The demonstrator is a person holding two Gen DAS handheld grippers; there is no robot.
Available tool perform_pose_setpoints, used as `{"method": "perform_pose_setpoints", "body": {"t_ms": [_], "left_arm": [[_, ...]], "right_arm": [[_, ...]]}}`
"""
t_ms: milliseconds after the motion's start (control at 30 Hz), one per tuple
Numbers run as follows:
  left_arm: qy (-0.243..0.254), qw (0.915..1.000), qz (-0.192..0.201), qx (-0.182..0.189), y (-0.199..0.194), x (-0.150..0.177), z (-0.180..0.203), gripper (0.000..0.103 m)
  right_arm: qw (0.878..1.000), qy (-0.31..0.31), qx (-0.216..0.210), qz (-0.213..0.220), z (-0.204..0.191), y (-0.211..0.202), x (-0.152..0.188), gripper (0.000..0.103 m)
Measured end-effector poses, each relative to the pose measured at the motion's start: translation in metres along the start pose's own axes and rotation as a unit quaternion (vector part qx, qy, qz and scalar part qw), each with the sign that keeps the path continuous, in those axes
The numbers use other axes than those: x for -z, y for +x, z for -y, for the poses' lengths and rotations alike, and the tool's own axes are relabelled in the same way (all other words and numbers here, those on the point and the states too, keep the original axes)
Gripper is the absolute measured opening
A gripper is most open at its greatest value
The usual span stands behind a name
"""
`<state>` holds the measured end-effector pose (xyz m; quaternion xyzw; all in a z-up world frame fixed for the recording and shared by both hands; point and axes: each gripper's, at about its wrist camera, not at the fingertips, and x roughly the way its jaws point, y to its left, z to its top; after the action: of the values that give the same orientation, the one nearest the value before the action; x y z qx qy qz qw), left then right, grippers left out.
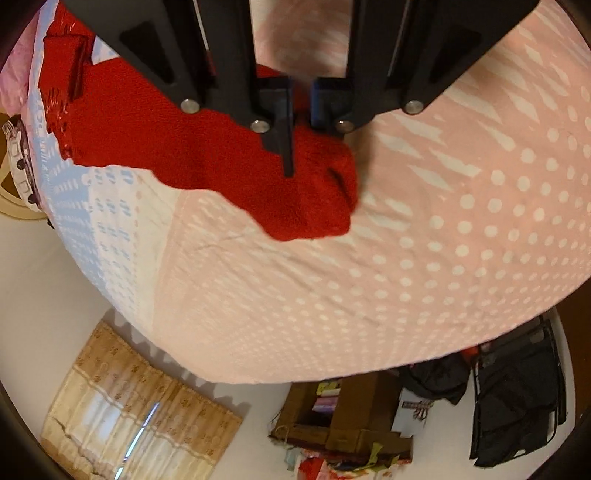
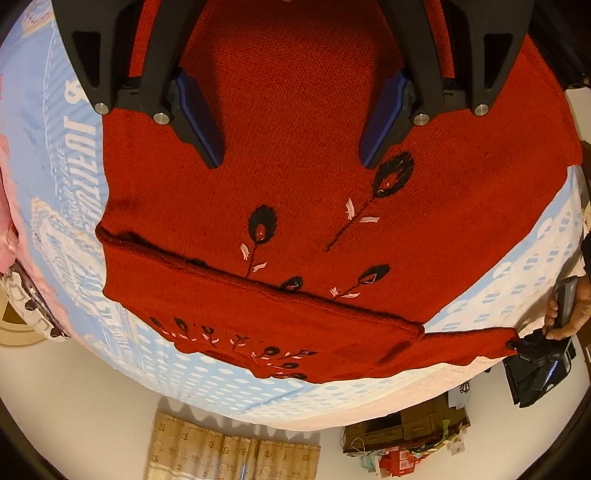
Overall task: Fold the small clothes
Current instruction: 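Reach the left gripper to the other sleeve cuff and grasp it, then lift the held sleeve with the left gripper and fold it across the sweater front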
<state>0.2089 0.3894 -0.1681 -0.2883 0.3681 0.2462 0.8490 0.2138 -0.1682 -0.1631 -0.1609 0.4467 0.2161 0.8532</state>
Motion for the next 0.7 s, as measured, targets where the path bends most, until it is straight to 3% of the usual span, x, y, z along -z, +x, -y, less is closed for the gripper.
{"method": "perform_pose_setpoints", "body": {"t_ms": [333, 700], "left_arm": [[0.026, 0.9967, 0.042, 0.065, -0.05, -0.006, 0.054, 0.006], [0.092, 0.9814, 0.076, 0.151, -0.106, -0.006, 0.14, 0.006]], "right_arm": [[1.0, 0.006, -0.002, 0.008, 0.002, -0.005, 0.001, 0.077], [0.999, 0.028, -0.006, 0.026, 0.014, -0.017, 0.011, 0.077]]}}
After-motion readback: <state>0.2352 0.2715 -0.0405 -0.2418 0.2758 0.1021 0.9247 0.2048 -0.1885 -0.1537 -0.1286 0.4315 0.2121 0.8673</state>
